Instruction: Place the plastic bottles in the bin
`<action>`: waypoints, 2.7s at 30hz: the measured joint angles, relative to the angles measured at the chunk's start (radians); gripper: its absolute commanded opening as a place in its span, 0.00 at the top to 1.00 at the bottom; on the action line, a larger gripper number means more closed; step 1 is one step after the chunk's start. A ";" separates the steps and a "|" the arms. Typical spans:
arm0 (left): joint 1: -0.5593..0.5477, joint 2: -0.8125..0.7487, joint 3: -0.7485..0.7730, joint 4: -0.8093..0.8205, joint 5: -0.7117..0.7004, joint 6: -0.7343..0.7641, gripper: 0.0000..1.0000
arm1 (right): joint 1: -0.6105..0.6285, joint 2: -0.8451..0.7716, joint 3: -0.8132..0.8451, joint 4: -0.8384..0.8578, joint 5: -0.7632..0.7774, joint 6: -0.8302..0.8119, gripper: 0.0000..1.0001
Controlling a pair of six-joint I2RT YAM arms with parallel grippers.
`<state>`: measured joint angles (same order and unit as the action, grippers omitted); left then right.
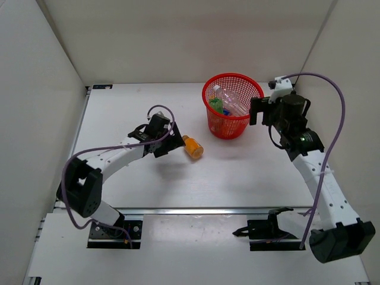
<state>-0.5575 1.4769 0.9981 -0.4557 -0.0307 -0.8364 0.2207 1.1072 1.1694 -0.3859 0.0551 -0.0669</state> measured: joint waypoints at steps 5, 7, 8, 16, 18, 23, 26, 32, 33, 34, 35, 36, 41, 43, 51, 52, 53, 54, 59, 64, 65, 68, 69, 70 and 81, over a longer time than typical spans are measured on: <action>-0.041 0.177 0.129 0.055 -0.053 -0.108 0.02 | -0.049 -0.141 -0.101 -0.047 0.027 0.054 0.01; -0.060 0.259 0.207 0.069 -0.066 -0.130 0.01 | -0.080 -0.182 -0.137 -0.072 0.022 0.072 0.01; -0.070 0.294 0.237 0.074 -0.072 -0.139 0.01 | -0.105 -0.200 -0.152 -0.085 0.014 0.079 0.00; -0.117 0.478 0.349 0.034 -0.100 -0.168 0.01 | -0.256 -0.288 -0.213 -0.156 -0.002 0.093 0.01; -0.118 0.491 0.344 0.021 -0.101 -0.172 0.05 | -0.264 -0.300 -0.216 -0.164 0.009 0.092 0.01; -0.123 0.491 0.341 0.012 -0.110 -0.171 0.43 | -0.264 -0.333 -0.256 -0.169 0.015 0.093 0.00; -0.127 0.490 0.341 0.011 -0.113 -0.150 0.55 | -0.262 -0.337 -0.267 -0.184 0.018 0.095 0.01; -0.111 0.438 0.385 -0.051 -0.133 -0.057 0.58 | -0.264 -0.377 -0.275 -0.203 0.042 0.101 0.01; -0.103 0.422 0.416 -0.060 -0.138 -0.031 0.57 | -0.268 -0.385 -0.278 -0.204 0.041 0.101 0.01; -0.097 0.405 0.458 -0.062 -0.142 -0.005 0.59 | -0.272 -0.392 -0.283 -0.206 0.041 0.102 0.01; -0.092 0.387 0.503 -0.052 -0.143 0.025 0.59 | -0.276 -0.399 -0.291 -0.204 0.040 0.105 0.01; -0.086 0.363 0.545 -0.023 -0.143 0.053 0.59 | -0.277 -0.408 -0.301 -0.205 0.039 0.109 0.01; -0.111 0.328 0.822 0.167 -0.101 0.165 0.50 | -0.280 -0.438 -0.342 -0.207 0.036 0.129 0.01; -0.133 0.397 0.996 0.230 -0.060 0.182 0.50 | -0.280 -0.447 -0.348 -0.205 0.034 0.140 0.01; -0.173 0.882 1.564 0.363 0.077 0.126 0.43 | -0.282 -0.445 -0.349 -0.177 0.022 0.152 0.01; -0.176 0.918 1.558 0.363 0.080 0.120 0.42 | -0.283 -0.440 -0.349 -0.176 0.022 0.150 0.01; -0.181 0.945 1.531 0.368 0.079 0.117 0.42 | -0.284 -0.439 -0.349 -0.176 0.021 0.150 0.01; -0.183 0.957 1.492 0.369 0.075 0.117 0.42 | -0.286 -0.439 -0.349 -0.176 0.020 0.150 0.01; -0.206 1.000 1.430 0.324 0.052 0.148 0.08 | -0.288 -0.436 -0.349 -0.175 0.009 0.154 0.01; -0.221 0.981 1.443 0.321 0.063 0.165 0.02 | -0.285 -0.436 -0.350 -0.175 0.003 0.168 0.01; -0.222 0.969 1.442 0.313 0.067 0.172 0.01 | -0.280 -0.436 -0.350 -0.177 0.007 0.172 0.00; -0.222 0.883 1.370 0.269 0.074 0.210 0.01 | -0.274 -0.436 -0.350 -0.183 0.025 0.181 0.00; -0.222 0.837 1.321 0.250 0.075 0.222 0.01 | -0.274 -0.436 -0.350 -0.188 0.031 0.183 0.01; -0.222 0.770 1.247 0.228 0.073 0.241 0.02 | -0.274 -0.435 -0.350 -0.194 0.037 0.185 0.00; 0.020 -0.297 0.227 -0.144 -0.154 0.313 0.01 | -0.325 -0.365 -0.350 -0.309 0.038 0.211 0.01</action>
<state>-0.5373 1.1801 1.2247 -0.5995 -0.1844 -0.5232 -0.1040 0.7425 0.8196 -0.6949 0.0933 0.1436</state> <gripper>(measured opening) 0.985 0.991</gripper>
